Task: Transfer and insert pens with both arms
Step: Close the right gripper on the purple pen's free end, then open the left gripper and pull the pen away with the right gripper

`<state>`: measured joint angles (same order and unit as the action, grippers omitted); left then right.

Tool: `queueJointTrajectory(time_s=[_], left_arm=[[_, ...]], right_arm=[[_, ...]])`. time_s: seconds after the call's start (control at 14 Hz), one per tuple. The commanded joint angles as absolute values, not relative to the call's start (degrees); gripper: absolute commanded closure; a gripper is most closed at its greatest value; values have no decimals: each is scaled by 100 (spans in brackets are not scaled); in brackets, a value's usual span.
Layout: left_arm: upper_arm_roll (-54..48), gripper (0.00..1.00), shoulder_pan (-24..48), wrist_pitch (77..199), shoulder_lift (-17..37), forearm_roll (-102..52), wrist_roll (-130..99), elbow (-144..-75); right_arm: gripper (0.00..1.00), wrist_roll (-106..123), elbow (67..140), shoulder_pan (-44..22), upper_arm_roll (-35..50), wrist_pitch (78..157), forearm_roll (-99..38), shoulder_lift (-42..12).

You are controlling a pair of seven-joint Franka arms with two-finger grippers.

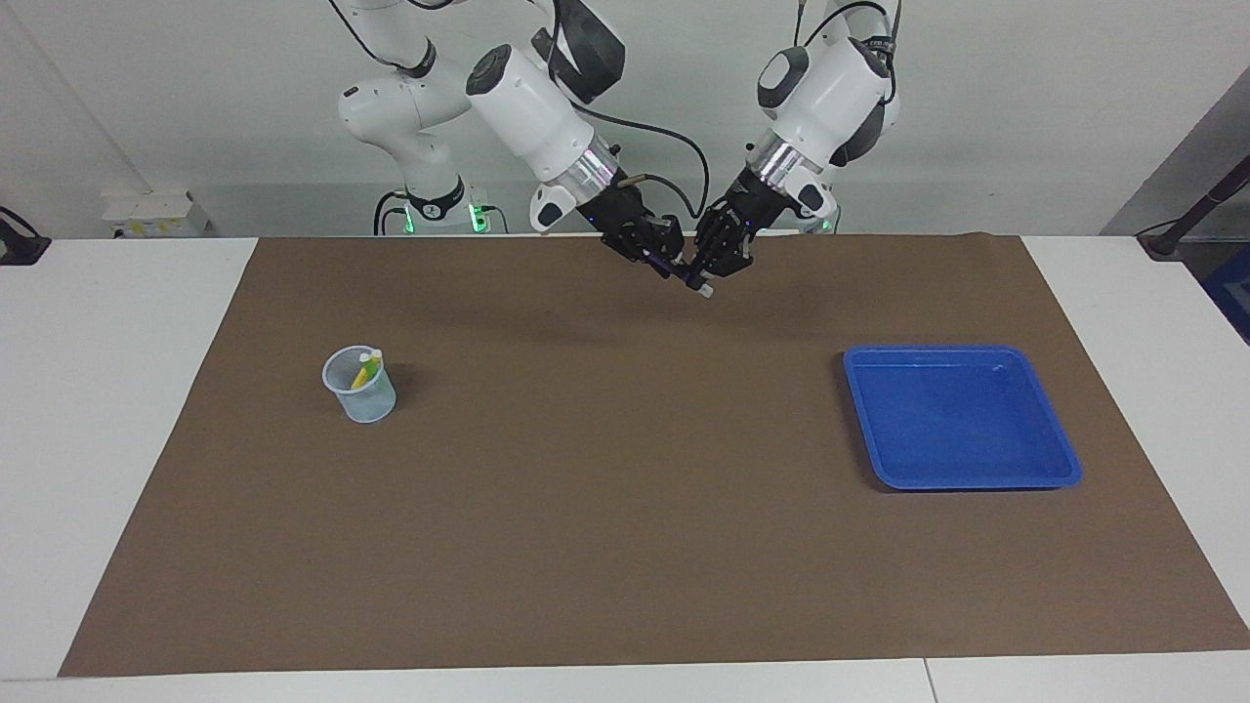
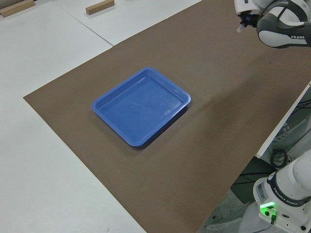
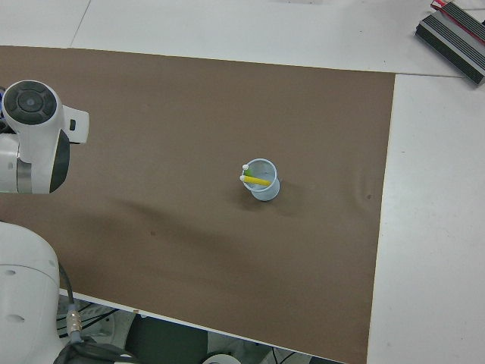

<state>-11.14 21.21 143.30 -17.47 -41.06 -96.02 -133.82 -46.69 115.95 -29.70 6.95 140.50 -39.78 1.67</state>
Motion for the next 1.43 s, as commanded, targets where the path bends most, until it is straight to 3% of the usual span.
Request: queueJointTrajectory(time_s=[0.0, 0.43, 0.5, 0.57, 0.79, 1.07, 1.36], left_arm=[[-1099, 100, 2188, 14353, -1942, -4192, -9659, -13570], [-1090, 100, 2162, 14282, -1951, -4192, -9528, -13579], [-1090, 66, 2153, 14300, -1951, -4184, -9519, -13579], [-1090, 1, 2162, 14326, -1951, -4192, -9510, -13579], [-1090, 0, 2153, 14344, -1986, -4184, -9448, -13579], [-1072, 0, 1979, 14256, -1995, -4184, -8914, -13579], [-1055, 0, 1329, 13240, -2109, -4175, -7344, -13570]], right_arm=[[100, -4632, 11681, -2936, 694, 14001, -4069, 299], [100, -4632, 11672, -2927, 694, 14001, -4069, 299], [100, -4623, 11681, -2918, 694, 14001, -4069, 299], [100, -4614, 11681, -2901, 694, 14001, -4069, 290], [100, -4273, 11681, -2830, 668, 13792, -4026, 290], [100, -3315, 11689, -2357, 659, 12799, -3229, 369], [100, -2323, 11689, -1900, 659, 12008, -2225, 439]])
